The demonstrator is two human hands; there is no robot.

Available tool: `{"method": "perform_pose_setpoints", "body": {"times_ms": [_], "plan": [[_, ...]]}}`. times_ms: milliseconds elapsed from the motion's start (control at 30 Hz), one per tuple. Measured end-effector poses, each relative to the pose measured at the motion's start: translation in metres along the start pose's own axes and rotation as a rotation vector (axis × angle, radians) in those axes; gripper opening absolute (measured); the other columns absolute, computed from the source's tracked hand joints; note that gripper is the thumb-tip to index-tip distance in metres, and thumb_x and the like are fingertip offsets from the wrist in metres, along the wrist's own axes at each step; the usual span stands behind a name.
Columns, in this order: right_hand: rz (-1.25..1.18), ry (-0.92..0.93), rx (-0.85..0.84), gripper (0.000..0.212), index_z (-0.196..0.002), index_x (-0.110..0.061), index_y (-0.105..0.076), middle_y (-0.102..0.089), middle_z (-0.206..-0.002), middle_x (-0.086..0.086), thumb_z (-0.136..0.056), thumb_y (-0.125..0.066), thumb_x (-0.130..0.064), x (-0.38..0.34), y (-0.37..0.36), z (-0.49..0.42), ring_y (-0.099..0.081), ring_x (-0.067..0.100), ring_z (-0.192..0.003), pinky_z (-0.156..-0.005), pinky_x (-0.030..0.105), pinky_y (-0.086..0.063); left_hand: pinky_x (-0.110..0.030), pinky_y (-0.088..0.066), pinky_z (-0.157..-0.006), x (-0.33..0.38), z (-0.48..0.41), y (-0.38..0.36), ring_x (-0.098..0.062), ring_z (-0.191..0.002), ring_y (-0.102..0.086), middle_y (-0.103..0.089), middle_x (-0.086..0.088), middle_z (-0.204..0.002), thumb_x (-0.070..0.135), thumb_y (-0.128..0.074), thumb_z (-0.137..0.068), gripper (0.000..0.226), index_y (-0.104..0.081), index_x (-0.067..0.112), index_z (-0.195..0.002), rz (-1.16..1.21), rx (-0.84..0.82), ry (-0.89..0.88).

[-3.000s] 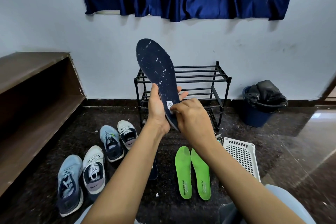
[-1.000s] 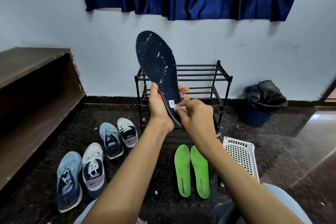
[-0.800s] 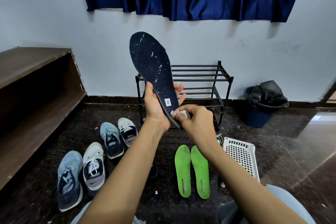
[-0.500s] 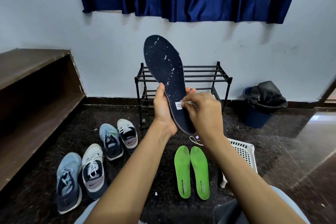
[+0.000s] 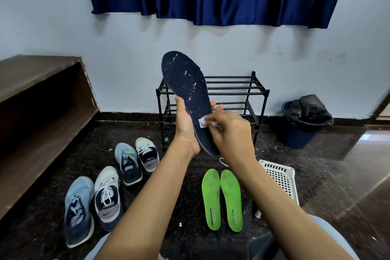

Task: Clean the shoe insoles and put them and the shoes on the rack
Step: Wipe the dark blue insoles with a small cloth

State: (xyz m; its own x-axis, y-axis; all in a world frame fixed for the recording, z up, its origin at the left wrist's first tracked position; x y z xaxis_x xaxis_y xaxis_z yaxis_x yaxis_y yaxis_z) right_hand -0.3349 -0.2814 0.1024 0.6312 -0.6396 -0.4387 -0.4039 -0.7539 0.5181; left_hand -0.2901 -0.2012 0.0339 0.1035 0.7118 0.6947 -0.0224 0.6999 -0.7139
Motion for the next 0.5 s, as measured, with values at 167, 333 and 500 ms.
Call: {"method": "perform_pose_setpoints", "body": {"times_ms": [167,333,500], "plan": [[0.068,0.074,0.22,0.014,-0.088,-0.005,-0.07,-0.066,-0.086,0.009,-0.077,-0.062,0.002,-0.003,0.025,-0.003,-0.059,0.029,-0.079,-0.072,0.028,-0.043,-0.031,-0.049,-0.072,-0.005,0.003,-0.007,-0.019,-0.07,-0.065,-0.066,-0.006,-0.074,0.077,-0.013,-0.09,0.082,-0.063,0.013,-0.082,-0.007,-0.037,0.015],[0.087,0.079,-0.101,0.019,-0.087,-0.009,-0.071,-0.069,-0.082,0.01,-0.071,-0.063,-0.002,-0.005,-0.014,0.005,-0.061,0.032,-0.074,-0.069,0.03,-0.043,-0.036,-0.051,-0.085,0.001,0.001,0.002,-0.021,-0.076,-0.069,-0.072,-0.01,-0.075,0.075,-0.017,-0.091,0.083,-0.063,0.006,-0.086,-0.021,0.019,-0.01],[-0.099,0.011,-0.179,0.023,-0.091,-0.013,-0.075,-0.074,-0.085,0.006,-0.072,-0.069,-0.001,-0.005,-0.018,0.011,-0.069,0.022,-0.076,-0.074,0.029,-0.051,-0.048,-0.052,-0.091,0.014,-0.002,0.013,-0.026,-0.089,-0.069,-0.064,-0.009,-0.086,0.072,-0.023,-0.093,0.075,-0.062,0.009,-0.097,0.078,0.059,-0.105]]}}
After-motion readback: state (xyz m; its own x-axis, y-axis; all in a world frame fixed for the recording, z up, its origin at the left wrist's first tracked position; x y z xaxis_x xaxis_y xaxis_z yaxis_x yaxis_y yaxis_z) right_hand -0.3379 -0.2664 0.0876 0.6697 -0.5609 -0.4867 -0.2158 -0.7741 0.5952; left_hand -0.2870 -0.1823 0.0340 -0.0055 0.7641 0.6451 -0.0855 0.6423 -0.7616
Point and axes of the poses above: each hand's wrist, its own z-axis away from the middle knuckle, its own y-axis out of the back of the hand, x = y × z, the point moved 10 cm from there along -z, towards the middle knuckle
